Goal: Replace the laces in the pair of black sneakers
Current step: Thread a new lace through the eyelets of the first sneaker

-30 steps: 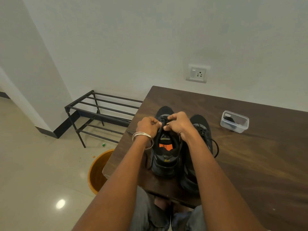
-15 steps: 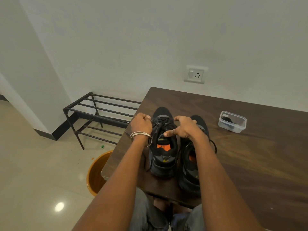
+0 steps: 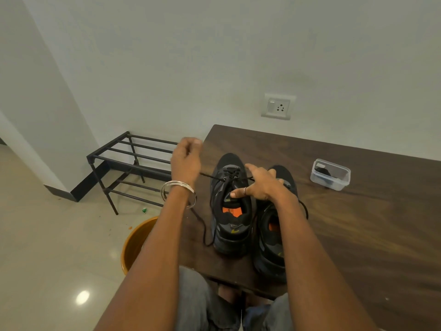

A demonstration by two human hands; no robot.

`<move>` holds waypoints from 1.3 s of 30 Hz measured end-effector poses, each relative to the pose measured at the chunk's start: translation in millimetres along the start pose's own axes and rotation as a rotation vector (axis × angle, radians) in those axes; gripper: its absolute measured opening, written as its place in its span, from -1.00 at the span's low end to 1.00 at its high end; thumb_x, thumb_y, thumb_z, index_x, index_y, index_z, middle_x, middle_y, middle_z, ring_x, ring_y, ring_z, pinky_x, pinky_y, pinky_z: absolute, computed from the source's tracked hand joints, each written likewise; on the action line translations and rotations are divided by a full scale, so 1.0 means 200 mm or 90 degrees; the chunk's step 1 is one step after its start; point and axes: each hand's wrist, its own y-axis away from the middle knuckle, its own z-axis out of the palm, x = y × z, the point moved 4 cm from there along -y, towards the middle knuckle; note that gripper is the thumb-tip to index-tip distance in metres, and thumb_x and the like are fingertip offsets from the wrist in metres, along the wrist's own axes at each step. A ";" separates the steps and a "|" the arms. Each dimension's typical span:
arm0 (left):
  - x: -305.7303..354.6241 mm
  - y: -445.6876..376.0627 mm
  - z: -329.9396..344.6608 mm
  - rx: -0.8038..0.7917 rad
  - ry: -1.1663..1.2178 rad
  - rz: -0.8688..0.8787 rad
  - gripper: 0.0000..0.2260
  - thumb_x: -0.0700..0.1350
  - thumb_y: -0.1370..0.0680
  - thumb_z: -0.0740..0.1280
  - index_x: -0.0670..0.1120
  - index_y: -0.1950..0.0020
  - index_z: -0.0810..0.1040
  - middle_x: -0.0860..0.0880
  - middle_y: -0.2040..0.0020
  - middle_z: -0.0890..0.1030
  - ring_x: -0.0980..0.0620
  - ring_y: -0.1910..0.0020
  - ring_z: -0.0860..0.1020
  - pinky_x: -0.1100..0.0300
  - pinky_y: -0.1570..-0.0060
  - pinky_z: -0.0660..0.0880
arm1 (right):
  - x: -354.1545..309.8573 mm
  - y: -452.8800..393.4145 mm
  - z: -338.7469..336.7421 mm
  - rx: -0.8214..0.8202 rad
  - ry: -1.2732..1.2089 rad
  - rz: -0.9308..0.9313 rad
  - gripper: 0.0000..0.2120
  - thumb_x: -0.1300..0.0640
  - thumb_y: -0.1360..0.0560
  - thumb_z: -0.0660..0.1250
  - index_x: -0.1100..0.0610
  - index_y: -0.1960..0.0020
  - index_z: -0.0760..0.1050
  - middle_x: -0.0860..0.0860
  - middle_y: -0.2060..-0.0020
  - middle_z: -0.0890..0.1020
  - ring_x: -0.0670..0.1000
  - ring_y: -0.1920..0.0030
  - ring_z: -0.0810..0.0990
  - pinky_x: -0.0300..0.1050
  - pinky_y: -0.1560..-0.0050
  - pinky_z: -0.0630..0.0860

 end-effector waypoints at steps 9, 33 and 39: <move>-0.14 0.06 0.12 -0.261 -0.537 0.040 -0.89 -0.13 -0.53 0.38 -0.10 0.18 0.64 -0.05 0.25 0.60 -0.03 0.19 0.56 0.13 0.07 0.52 | 0.01 0.01 0.00 0.020 0.036 -0.007 0.02 -0.31 -0.32 0.48 0.00 -0.59 0.06 0.09 -0.51 0.28 0.21 -0.52 0.09 0.28 -0.45 0.07; -0.16 0.05 0.15 -0.307 -0.505 0.082 -0.96 -0.09 -0.48 0.44 -0.03 0.13 0.69 -0.01 0.12 0.69 0.07 0.15 0.61 0.13 -0.02 0.55 | 0.01 0.01 0.03 -0.054 -0.165 -0.045 0.13 -0.04 -0.35 0.57 0.06 -0.62 -0.15 0.07 -0.51 0.32 0.14 -0.47 0.32 0.07 -0.43 0.30; -0.14 0.06 0.14 -0.179 -0.391 0.007 -0.88 -0.13 -0.56 0.33 -0.07 0.17 0.59 0.01 0.22 0.59 0.07 0.22 0.54 0.23 0.14 0.46 | 0.01 0.00 0.04 -0.071 -0.197 -0.014 0.17 -0.07 -0.32 0.58 0.10 -0.62 -0.16 0.06 -0.46 0.37 0.15 -0.45 0.34 0.12 -0.45 0.31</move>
